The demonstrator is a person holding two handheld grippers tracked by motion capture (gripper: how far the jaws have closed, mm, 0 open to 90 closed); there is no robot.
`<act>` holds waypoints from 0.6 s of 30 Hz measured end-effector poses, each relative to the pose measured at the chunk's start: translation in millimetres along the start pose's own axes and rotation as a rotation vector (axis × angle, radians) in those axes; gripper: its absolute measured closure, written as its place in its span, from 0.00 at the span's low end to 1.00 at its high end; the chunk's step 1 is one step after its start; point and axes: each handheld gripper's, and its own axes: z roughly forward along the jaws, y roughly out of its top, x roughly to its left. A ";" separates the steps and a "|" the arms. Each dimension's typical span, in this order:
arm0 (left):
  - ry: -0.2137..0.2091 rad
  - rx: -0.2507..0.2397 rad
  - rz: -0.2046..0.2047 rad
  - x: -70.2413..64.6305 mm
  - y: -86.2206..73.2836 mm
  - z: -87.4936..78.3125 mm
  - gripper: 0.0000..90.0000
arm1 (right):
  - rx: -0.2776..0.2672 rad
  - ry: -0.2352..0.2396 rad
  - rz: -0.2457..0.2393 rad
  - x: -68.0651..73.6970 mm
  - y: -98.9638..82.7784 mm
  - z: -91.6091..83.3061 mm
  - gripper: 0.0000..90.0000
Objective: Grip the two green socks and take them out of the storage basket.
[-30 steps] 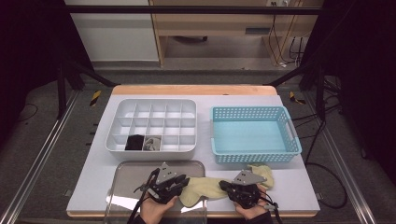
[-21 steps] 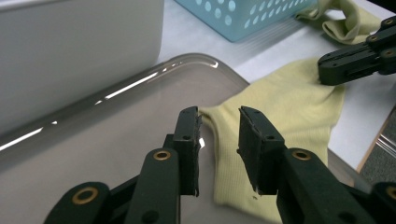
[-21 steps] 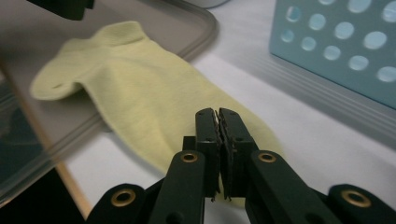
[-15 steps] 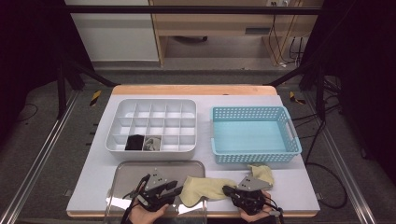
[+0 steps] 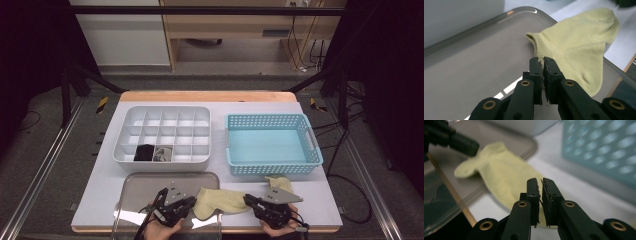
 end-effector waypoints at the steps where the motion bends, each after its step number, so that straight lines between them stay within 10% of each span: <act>1: 0.000 -0.013 -0.004 1.2 0.4 -1.6 0.93 | -0.026 -0.020 0.007 -4.3 3.3 -7.5 0.92; 9: 0.000 -0.086 -0.048 12.0 5.1 -16.7 0.83 | -0.067 -0.178 0.058 -35.4 8.0 -34.8 0.85; 18: 0.001 -0.090 -0.059 13.3 5.6 -17.4 0.80 | 0.003 -0.289 0.046 -45.6 5.5 -15.4 0.71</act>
